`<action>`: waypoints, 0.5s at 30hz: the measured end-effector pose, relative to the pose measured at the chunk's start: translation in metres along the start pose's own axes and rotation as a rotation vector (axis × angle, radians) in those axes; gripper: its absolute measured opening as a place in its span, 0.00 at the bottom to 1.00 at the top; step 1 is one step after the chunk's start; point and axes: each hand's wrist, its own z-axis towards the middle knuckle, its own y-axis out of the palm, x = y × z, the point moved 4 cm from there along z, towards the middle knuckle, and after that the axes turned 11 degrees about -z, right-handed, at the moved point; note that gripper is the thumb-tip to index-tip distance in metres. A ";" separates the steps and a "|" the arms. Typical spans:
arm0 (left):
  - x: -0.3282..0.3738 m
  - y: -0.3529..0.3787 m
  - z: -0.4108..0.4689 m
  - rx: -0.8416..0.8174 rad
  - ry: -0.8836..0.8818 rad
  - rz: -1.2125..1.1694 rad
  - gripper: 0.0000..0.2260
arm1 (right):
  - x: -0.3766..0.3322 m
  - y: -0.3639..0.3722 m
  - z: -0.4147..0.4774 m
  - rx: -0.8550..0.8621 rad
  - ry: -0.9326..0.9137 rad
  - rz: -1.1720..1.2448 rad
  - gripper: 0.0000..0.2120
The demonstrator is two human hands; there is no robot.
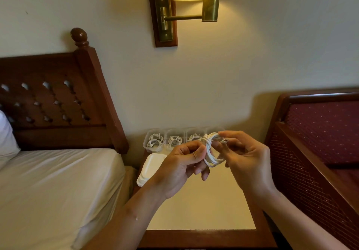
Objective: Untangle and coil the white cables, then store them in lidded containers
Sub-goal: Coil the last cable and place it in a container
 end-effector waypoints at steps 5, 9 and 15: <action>-0.004 -0.002 -0.004 -0.063 -0.054 -0.081 0.12 | -0.006 -0.003 -0.007 0.188 -0.258 -0.091 0.13; 0.001 -0.005 -0.007 -0.084 -0.067 -0.010 0.13 | -0.004 -0.006 -0.009 0.136 -0.165 -0.005 0.08; 0.012 -0.023 -0.005 0.056 0.110 0.584 0.11 | 0.010 -0.010 -0.011 -0.027 0.151 0.166 0.04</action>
